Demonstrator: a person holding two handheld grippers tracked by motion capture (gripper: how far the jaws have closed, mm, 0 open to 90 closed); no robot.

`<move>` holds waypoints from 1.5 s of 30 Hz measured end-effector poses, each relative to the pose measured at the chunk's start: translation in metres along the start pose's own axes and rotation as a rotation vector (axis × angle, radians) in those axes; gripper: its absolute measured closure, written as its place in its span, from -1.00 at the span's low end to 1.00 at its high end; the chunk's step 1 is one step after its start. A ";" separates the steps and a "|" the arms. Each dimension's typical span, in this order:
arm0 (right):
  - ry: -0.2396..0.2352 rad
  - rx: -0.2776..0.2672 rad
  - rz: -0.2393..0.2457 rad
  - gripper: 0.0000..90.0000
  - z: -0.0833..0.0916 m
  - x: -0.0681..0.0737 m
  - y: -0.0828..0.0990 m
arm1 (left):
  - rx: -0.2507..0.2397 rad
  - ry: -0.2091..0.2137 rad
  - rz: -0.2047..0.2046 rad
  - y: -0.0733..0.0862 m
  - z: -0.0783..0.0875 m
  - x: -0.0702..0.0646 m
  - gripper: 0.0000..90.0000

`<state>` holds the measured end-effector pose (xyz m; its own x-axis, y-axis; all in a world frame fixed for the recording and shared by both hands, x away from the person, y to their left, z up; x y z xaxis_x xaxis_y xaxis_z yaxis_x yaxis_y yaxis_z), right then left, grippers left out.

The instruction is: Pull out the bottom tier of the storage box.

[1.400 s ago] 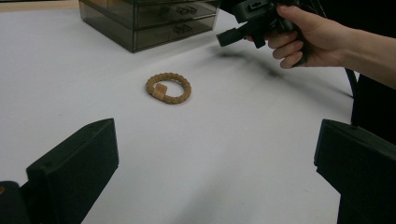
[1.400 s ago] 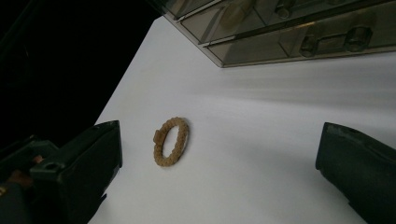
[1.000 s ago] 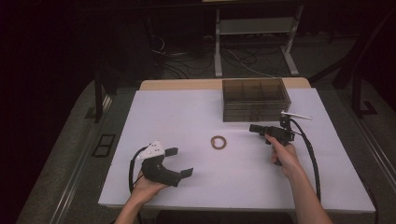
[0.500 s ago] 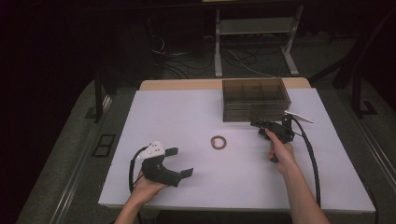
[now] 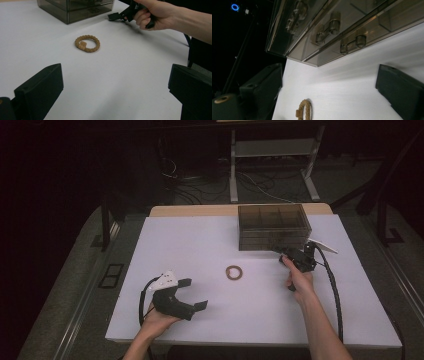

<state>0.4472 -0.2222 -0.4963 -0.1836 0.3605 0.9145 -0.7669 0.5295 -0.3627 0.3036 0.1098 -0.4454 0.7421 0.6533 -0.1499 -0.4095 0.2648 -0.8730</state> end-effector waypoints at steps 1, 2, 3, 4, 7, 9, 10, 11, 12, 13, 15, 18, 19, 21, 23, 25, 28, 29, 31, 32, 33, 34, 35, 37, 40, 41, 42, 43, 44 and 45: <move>-0.003 -0.007 -0.006 -0.59 0.000 0.000 -0.001 | 0.001 0.000 -0.001 0.000 0.000 0.000 -1.00; -0.003 -0.007 -0.006 -0.59 0.000 0.000 -0.001 | 0.001 0.000 -0.001 0.000 0.000 0.000 -1.00; 0.002 -0.021 -0.005 -0.58 0.000 0.000 -0.002 | -0.001 0.002 -0.003 0.000 0.000 0.000 -1.00; 0.003 -0.026 -0.007 -0.56 0.000 0.000 -0.003 | -0.002 0.002 -0.003 0.000 0.000 -0.001 -1.00; 0.010 -0.029 -0.019 -0.50 0.000 0.000 -0.003 | 0.000 0.002 -0.002 0.000 0.000 0.000 -1.00; 0.020 -0.029 -0.026 -0.45 0.000 -0.002 -0.003 | 0.001 0.001 -0.002 0.000 0.000 -0.001 -1.00; 0.026 -0.025 -0.028 -0.36 0.001 -0.004 -0.003 | 0.001 0.003 -0.004 0.000 0.000 -0.001 -1.00; 0.028 -0.027 -0.029 -0.34 0.001 -0.005 -0.004 | 0.001 0.002 -0.005 0.000 0.000 -0.001 -1.00; 0.028 -0.027 -0.029 -0.34 0.001 -0.005 -0.004 | 0.001 0.002 -0.005 0.000 0.000 -0.001 -1.00; 0.033 -0.028 -0.033 -0.27 0.002 -0.006 -0.005 | 0.000 0.004 -0.006 0.000 0.000 -0.002 -1.00; 0.036 -0.028 -0.044 -0.21 0.003 -0.006 -0.006 | 0.004 0.003 -0.005 0.000 0.000 -0.001 -1.00; 0.044 -0.026 -0.055 -0.11 0.004 -0.008 -0.006 | 0.004 0.004 -0.004 0.000 -0.001 -0.001 -1.00; 0.044 -0.026 -0.055 -0.11 0.004 -0.008 -0.006 | 0.004 0.004 -0.004 0.000 -0.001 -0.001 -1.00; 0.051 -0.027 -0.055 -0.05 0.004 -0.010 -0.007 | 0.005 0.004 -0.004 0.000 -0.001 -0.001 -1.00; 0.060 -0.029 -0.057 0.03 0.004 -0.013 -0.008 | 0.005 0.004 -0.003 0.000 -0.001 -0.001 -1.00; 0.068 -0.027 -0.071 0.08 0.003 -0.015 -0.007 | 0.005 0.003 -0.003 0.000 -0.001 -0.001 -1.00; 0.075 -0.025 -0.071 0.17 0.001 -0.019 -0.007 | 0.006 0.003 -0.003 0.000 -0.001 -0.001 -1.00; 0.075 -0.024 -0.079 0.21 0.001 -0.019 -0.007 | 0.006 0.003 -0.003 0.000 -0.002 -0.001 -1.00; 0.075 -0.026 -0.078 0.25 0.000 -0.021 -0.007 | 0.006 0.003 -0.003 0.000 -0.002 -0.001 -1.00; 0.074 -0.028 -0.086 0.28 0.000 -0.021 -0.007 | 0.007 0.003 -0.002 0.001 -0.002 -0.001 -1.00; 0.074 -0.037 -0.096 0.32 0.000 -0.023 -0.008 | 0.007 0.002 -0.004 0.001 -0.002 -0.001 -1.00; 0.074 -0.040 -0.096 0.34 0.000 -0.024 -0.009 | 0.007 0.002 -0.004 0.001 -0.002 -0.001 -1.00; 0.074 -0.040 -0.096 0.34 0.000 -0.024 -0.009 | 0.007 0.002 -0.004 0.001 -0.002 -0.001 -1.00; 0.066 -0.053 -0.115 0.38 -0.001 -0.025 -0.010 | 0.010 0.001 -0.004 0.001 -0.002 0.000 -1.00; 0.059 -0.058 -0.116 0.42 -0.002 -0.026 -0.011 | 0.012 0.001 -0.006 0.001 -0.002 0.000 -1.00; 0.054 -0.064 -0.126 0.49 -0.004 -0.028 -0.011 | 0.013 -0.001 -0.004 0.001 -0.002 0.000 -1.00; 0.054 -0.064 -0.126 0.49 -0.004 -0.028 -0.011 | 0.013 -0.001 -0.004 0.001 -0.002 0.000 -1.00; 0.050 -0.071 -0.136 0.55 -0.005 -0.029 -0.011 | 0.011 -0.002 -0.003 0.001 -0.002 0.001 -1.00; 0.050 -0.071 -0.136 0.55 -0.005 -0.029 -0.011 | 0.011 -0.002 -0.003 0.001 -0.002 0.001 -1.00; 0.048 -0.077 -0.132 0.59 -0.006 -0.031 -0.012 | 0.008 -0.004 0.003 0.001 -0.002 0.002 -1.00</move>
<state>0.4653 -0.2350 -0.5214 -0.0538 0.3191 0.9462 -0.7327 0.6311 -0.2545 0.3057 0.1094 -0.4472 0.7385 0.6571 -0.1510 -0.4164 0.2683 -0.8687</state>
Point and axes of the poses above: each handheld gripper's, and its own axes: z roughly backward along the jaws, y roughly out of its underside, x roughly to its left, the point moved 7 cm from there along -z, roughly forward along the jaws, and after that the axes turned 9 degrees about -y, right-handed, at the moved point
